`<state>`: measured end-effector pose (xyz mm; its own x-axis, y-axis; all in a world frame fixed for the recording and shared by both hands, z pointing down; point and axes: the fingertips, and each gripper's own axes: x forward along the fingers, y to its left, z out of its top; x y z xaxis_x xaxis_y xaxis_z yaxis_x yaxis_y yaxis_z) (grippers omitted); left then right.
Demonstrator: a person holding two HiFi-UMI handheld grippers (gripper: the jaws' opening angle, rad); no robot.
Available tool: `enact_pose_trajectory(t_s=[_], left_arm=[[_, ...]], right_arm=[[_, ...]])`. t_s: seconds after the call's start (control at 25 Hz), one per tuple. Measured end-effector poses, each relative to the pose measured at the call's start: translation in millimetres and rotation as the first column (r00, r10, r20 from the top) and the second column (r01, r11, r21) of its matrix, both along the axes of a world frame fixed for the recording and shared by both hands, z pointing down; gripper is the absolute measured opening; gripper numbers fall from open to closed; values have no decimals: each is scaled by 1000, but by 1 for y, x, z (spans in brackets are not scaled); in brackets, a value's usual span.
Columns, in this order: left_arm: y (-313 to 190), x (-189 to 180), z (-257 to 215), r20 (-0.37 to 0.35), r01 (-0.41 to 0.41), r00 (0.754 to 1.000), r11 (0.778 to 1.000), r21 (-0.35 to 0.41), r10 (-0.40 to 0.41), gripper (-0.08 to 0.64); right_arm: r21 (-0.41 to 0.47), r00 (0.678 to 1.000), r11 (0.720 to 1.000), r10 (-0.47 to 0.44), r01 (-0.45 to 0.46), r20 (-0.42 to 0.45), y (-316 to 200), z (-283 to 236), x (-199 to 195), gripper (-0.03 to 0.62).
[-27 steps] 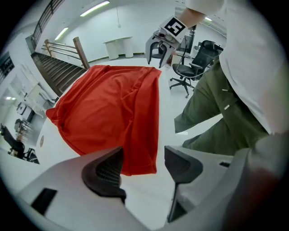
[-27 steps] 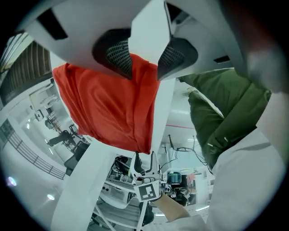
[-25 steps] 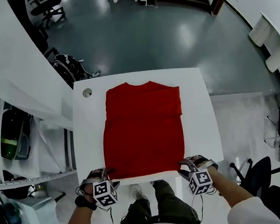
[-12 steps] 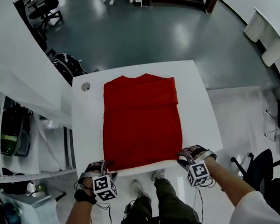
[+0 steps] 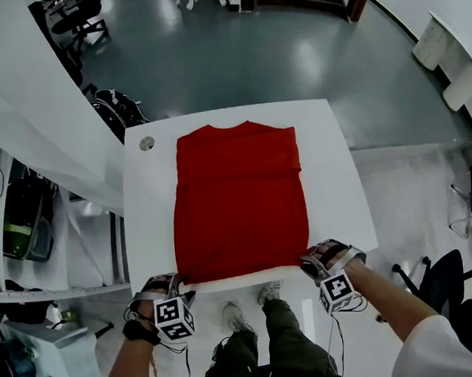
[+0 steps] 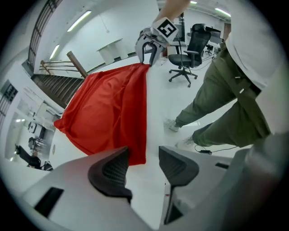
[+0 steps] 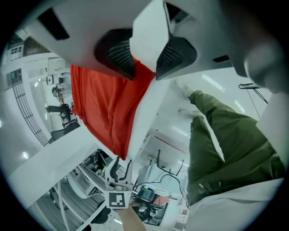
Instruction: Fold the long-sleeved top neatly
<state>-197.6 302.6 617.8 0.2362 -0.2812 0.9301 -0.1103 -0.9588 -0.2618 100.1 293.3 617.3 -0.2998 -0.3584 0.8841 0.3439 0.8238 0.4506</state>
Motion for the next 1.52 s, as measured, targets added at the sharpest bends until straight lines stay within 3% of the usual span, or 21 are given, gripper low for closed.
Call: enact_pose_trajectory(t_s=[0.32, 0.4, 0.48, 0.56, 0.6, 1.04, 1.52], left_arm=[[-4, 0, 5, 15, -25, 999, 987, -160, 28, 202], [-11, -2, 4, 8, -11, 1000, 988, -155, 12, 107], [-16, -2, 3, 3, -12, 1000, 988, -153, 12, 94], [-19, -1, 3, 5, -27, 1000, 991, -134, 28, 70], [-20, -1, 3, 3, -31, 1000, 992, -122, 31, 53], [-12, 0, -2, -52, -11, 999, 1000, -27, 9, 40], [24, 23, -1, -85, -50, 995, 997, -53, 46, 38]], right_arm=[[-55, 998, 998, -39, 36, -40, -6, 1, -5, 167], [-75, 998, 997, -38, 34, -41, -4, 2, -3, 147], [-72, 999, 997, -24, 22, -28, -6, 2, -3, 137], [-55, 1000, 998, 5, -5, -5, -11, 1, -3, 66], [-57, 1000, 998, 21, -21, 3, -13, 1, -2, 64], [-92, 981, 982, 175, -167, 81, -16, -11, 9, 52], [-99, 961, 964, 255, -246, 102, 4, -18, 38, 49]])
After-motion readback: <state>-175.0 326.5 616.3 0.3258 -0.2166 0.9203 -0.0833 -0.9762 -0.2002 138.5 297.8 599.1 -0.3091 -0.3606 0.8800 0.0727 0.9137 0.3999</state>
